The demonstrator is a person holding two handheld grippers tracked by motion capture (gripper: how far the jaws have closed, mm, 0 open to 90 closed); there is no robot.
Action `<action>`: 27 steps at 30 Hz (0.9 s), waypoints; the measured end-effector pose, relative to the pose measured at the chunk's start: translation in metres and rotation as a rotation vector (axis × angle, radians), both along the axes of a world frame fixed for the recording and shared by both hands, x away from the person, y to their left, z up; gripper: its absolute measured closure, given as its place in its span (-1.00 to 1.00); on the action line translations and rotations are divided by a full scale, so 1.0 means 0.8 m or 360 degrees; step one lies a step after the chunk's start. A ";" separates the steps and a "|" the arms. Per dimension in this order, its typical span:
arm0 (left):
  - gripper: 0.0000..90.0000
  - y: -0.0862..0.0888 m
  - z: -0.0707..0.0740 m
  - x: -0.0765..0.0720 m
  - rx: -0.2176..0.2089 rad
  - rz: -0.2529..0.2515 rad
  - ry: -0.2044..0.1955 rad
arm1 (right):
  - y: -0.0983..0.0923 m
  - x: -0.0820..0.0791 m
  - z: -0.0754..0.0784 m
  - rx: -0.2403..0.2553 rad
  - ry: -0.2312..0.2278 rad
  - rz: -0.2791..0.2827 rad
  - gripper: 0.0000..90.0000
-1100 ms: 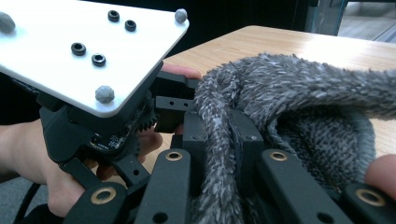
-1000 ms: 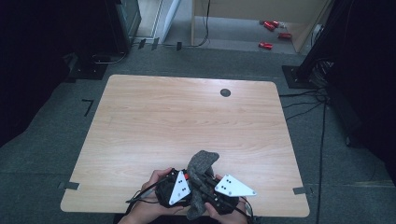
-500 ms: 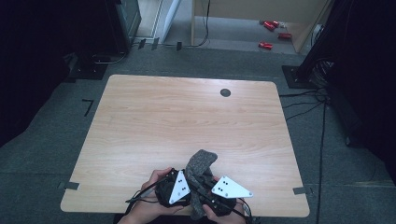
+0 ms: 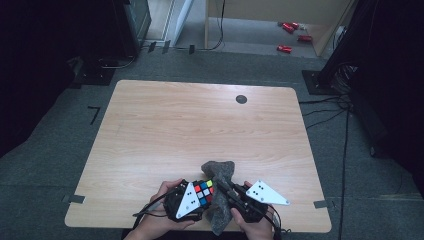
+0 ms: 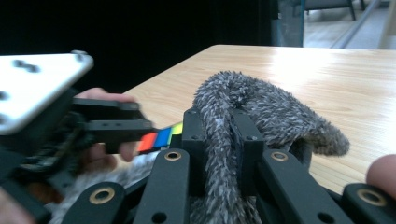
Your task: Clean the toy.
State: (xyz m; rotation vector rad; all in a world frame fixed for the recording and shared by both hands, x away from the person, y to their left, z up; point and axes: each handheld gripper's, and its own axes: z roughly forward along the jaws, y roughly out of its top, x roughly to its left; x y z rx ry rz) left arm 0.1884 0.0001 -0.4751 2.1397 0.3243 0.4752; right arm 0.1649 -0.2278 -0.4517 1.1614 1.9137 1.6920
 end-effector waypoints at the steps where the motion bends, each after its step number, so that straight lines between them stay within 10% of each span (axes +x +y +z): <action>1: -0.23 0.000 0.001 -0.001 -0.0007 -0.0008 -0.0014 | -0.002 0.001 -0.001 0.0016 0.0013 -0.0001 0.77; 27: -0.23 0.004 0.002 -0.007 -0.0072 -0.0118 -0.0022 | -0.005 0.011 -0.012 0.0049 0.0139 0.0003 0.77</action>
